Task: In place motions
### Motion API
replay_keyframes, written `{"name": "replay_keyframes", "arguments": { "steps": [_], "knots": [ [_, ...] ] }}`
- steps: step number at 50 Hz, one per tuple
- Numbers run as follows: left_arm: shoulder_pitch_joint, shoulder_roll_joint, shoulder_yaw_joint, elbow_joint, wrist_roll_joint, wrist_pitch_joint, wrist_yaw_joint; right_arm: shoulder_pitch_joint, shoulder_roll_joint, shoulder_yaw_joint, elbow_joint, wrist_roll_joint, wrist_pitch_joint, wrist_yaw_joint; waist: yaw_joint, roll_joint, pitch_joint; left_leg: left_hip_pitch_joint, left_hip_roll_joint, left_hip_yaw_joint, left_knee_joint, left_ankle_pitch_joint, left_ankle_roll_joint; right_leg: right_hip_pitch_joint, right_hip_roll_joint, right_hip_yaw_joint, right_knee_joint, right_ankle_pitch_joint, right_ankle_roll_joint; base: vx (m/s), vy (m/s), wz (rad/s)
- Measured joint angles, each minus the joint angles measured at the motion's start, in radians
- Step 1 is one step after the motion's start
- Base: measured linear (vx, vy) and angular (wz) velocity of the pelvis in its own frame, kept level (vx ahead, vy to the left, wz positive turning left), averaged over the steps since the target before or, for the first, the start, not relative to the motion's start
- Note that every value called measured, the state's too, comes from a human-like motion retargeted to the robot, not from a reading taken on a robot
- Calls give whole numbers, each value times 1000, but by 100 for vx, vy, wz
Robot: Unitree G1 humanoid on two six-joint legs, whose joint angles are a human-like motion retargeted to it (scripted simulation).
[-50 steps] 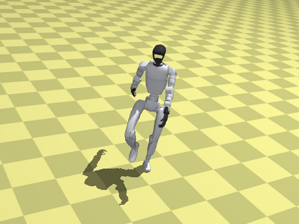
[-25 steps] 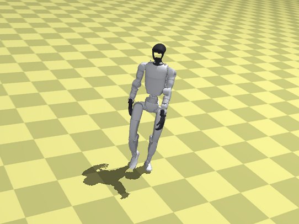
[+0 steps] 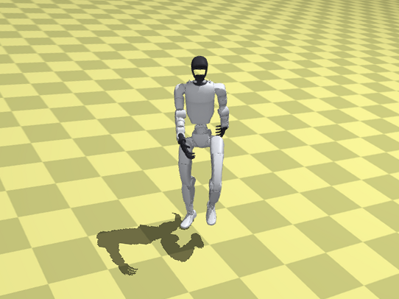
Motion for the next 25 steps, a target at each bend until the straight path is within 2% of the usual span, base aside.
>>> {"name": "replay_keyframes", "arguments": {
  "steps": [2, 4, 7, 8, 10, 12, 15, 20, 23, 25],
  "knots": [
    [69, 6, 25, 0, -2, 22, -28, -107, -29, -5, -58, -2, -16, 22, 146, -76, 97, -152, 21, 57, 95, -26, -35, -20, -65, 78, 58, -10, -16, -9, -24, -146],
    [122, 25, 31, 0, -14, 36, -78, -202, -90, 32, -112, -9, -46, 16, 273, -151, 217, -293, -21, 99, 116, -43, -94, -54, -152, 147, 155, -50, -27, -6, -27, -105],
    [175, 49, 62, 0, -15, 75, -104, -308, -206, 107, -171, -58, -94, -58, 412, -209, 363, -452, -74, 138, 95, -80, -162, -136, -252, 201, 314, -107, -50, -3, -20, -48],
    [191, 51, 79, 0, -15, 85, -100, -331, -226, 117, -179, -94, -107, -98, 439, -221, 386, -468, -65, 167, 83, -95, -160, -164, -273, 222, 353, -120, -55, 8, -6, -17],
    [218, 44, 117, 0, -28, 94, -93, -356, -231, 139, -189, -138, -120, -188, 453, -239, 394, -478, -61, 195, 73, -105, -160, -185, -290, 235, 389, -136, -62, 12, -1, 4],
    [221, 23, 151, 0, -38, 78, -95, -366, -211, 163, -189, -138, -138, -255, 425, -247, 354, -454, -58, 194, 70, -98, -162, -184, -273, 230, 370, -136, -54, 4, -2, 38],
    [200, 0, 163, 0, -40, 35, -102, -344, -168, 178, -185, -121, -173, -283, 363, -249, 254, -363, -73, 163, 34, -99, -153, -163, -222, 199, 290, -124, -39, 1, -6, 71],
    [76, 27, 143, 0, 0, -11, -116, -201, -109, 145, -180, -161, -219, -204, 221, -179, 56, -116, -77, 24, -74, -112, -146, -96, -85, 68, 144, -92, -35, 8, -2, 101],
    [12, 39, 119, -45, -16, -37, -95, -104, -84, 116, -169, -199, -215, -168, 134, -129, -19, 93, -128, -48, -246, -119, -79, -41, -29, 3, 76, -83, -22, 6, 6, 106],
    [-23, 42, 110, -82, -39, -46, -72, -42, -61, 95, -152, -221, -212, -150, 79, -100, -68, 225, -167, -111, -395, -108, -69, -21, -6, -29, 47, -80, -8, 2, 13, 88]
  ]
}}
